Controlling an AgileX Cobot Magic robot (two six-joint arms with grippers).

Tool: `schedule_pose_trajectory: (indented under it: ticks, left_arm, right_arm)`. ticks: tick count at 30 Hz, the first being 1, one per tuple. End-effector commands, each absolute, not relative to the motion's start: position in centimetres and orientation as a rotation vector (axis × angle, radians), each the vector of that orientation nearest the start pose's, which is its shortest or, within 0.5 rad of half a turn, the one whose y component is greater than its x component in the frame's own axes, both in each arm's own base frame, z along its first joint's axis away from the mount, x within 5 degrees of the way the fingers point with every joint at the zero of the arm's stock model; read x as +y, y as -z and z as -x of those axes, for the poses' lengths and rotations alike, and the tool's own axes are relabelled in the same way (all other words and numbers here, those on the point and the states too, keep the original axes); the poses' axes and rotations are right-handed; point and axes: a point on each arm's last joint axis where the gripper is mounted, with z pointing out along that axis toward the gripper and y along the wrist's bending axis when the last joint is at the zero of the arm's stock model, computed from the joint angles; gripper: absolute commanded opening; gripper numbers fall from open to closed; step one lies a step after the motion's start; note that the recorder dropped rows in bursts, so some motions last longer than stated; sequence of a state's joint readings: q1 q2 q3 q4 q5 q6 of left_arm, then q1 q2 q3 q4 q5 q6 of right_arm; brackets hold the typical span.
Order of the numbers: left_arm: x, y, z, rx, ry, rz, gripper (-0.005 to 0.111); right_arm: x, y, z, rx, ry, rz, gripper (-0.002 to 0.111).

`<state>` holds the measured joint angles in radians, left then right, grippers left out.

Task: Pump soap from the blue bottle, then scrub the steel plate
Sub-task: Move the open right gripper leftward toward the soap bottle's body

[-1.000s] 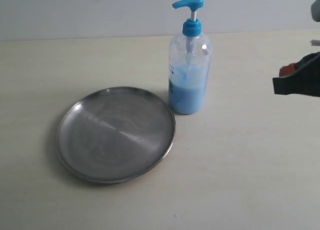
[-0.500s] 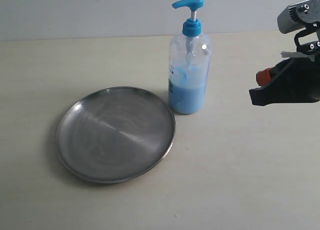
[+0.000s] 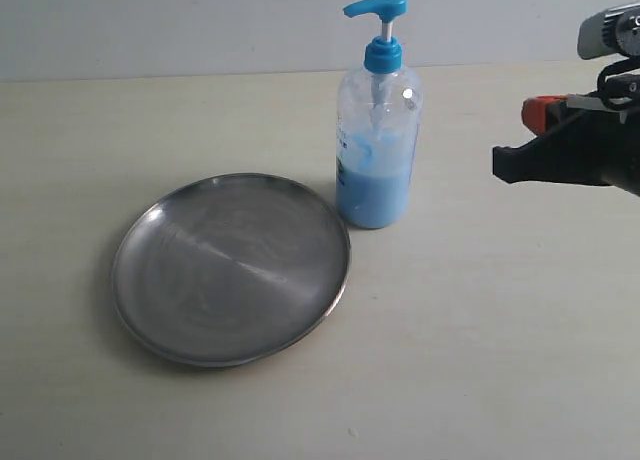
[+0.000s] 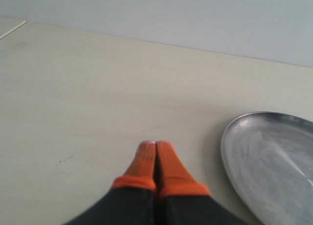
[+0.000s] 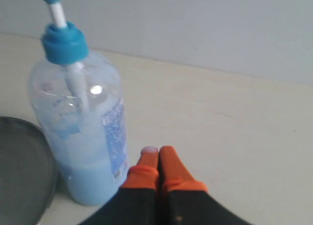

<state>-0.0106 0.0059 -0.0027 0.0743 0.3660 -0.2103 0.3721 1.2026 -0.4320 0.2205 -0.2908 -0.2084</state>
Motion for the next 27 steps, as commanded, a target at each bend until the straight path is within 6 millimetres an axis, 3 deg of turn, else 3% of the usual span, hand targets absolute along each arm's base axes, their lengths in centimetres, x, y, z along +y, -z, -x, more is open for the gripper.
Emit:
schedule_pose_trajectory:
  ticks: [1,8,22,27]
  left_arm:
    - [0.2,-18.1,-5.3,1.837,0.080,0.142,0.000]
    - [0.2,-18.1,-5.3,1.837,0.080,0.142,0.000]
    - [0.2,-18.1,-5.3,1.837,0.080,0.142,0.000]
    - [0.2,-18.1,-5.3,1.837,0.080,0.142,0.000]
  right_arm:
    - [9.0,-21.9,-20.8,1.825,-0.257,0.417,0.000]
    - [9.4,-17.2,-20.2,1.761,-0.316,0.461,0.000]
    - [10.4,-13.9,-21.4,1.672,-0.338,0.521,0.000]
    - [10.2,-12.6,-21.7,1.731,-0.305,0.493,0.000]
